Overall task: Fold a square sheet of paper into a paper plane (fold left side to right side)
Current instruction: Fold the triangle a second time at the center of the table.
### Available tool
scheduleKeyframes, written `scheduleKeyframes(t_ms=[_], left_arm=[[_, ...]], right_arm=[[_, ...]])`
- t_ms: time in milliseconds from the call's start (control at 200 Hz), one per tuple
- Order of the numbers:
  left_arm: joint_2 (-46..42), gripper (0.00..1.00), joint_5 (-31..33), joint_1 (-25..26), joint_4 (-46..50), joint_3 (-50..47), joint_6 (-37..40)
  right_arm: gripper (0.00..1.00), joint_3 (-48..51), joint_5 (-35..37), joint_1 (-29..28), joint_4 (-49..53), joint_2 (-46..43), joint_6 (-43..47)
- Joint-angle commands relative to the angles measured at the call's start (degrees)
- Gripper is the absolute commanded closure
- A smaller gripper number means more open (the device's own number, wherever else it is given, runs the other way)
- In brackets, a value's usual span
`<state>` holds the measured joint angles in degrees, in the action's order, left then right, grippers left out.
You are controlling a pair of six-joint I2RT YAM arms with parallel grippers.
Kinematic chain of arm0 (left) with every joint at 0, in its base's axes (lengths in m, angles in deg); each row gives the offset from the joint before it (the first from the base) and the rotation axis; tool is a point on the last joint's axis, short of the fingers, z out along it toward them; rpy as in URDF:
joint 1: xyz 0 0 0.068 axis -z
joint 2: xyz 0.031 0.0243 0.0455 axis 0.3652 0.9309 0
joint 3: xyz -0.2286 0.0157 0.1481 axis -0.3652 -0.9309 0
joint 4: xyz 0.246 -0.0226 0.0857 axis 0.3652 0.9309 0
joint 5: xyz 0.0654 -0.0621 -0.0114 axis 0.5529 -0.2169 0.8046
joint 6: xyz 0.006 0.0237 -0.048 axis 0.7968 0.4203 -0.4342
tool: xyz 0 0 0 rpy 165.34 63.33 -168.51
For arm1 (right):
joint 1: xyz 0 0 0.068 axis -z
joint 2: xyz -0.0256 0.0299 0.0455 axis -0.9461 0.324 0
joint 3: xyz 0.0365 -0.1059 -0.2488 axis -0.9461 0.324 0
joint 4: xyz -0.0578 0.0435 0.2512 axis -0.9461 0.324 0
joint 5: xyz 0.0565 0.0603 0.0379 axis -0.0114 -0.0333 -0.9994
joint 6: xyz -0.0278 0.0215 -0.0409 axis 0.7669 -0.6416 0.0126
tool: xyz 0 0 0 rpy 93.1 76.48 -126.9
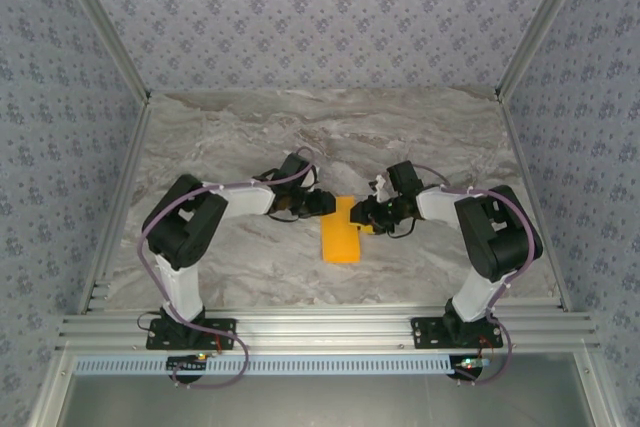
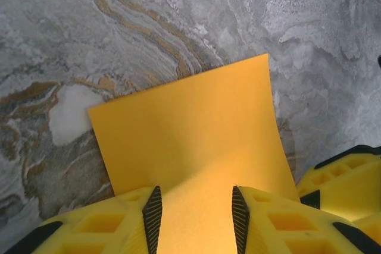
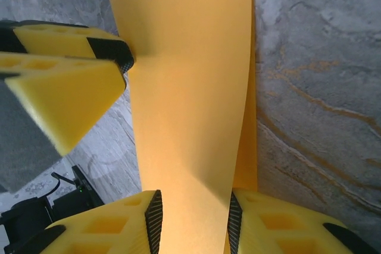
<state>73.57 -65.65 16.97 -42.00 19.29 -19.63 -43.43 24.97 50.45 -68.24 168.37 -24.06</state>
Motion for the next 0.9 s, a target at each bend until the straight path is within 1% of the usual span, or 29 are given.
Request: scheduleKeyframes(t_ms=[0, 80, 180, 295, 345, 460, 595, 754, 899], left_arm=[[-6.87, 0.53, 2.14, 0.52, 1.49, -1.06, 3.49], [-11.97, 0.47, 2.77, 0.71, -0.38, -3.75, 5.62], [-18.22, 0.43, 4.54, 2.23, -0.58, -7.5, 9.07], [-23.48, 0.39, 8.7, 7.49, 2.54, -10.0, 13.24], [-24.34, 0.38, 11.29, 10.94, 4.47, -10.2, 14.46], [-23.56, 0.36, 17.85, 18.41, 8.19, -9.08, 15.56], [-20.33, 0.34, 25.5, 24.99, 12.32, -5.3, 15.28], [-15.94, 0.29, 33.14, 30.03, 17.48, -0.1, 15.04], [-11.2, 0.26, 38.94, 32.58, 21.98, 4.33, 14.18]], right_arm=[[0.65, -1.47, -1.73, -0.03, -1.93, 0.5, -3.14], [0.68, -2.03, -2.42, -0.02, -2.75, 0.91, -4.36], [0.69, -3.72, -2.74, -0.09, -2.08, 1.42, -4.71], [0.69, -6.07, -2.22, -0.1, 0.06, 2.03, -4.13], [0.7, -7.1, -2.31, -0.06, 0.86, 2.46, -3.92], [0.71, -8.49, -1.93, -0.02, 2.14, 2.65, -3.74], [0.71, -9.49, -1.63, -0.01, 3.44, 2.59, -3.43], [0.71, -10.18, -1.3, -0.19, 4.45, 2.49, -2.9], [0.71, -10.17, -1.17, -0.33, 4.73, 2.61, -2.81]])
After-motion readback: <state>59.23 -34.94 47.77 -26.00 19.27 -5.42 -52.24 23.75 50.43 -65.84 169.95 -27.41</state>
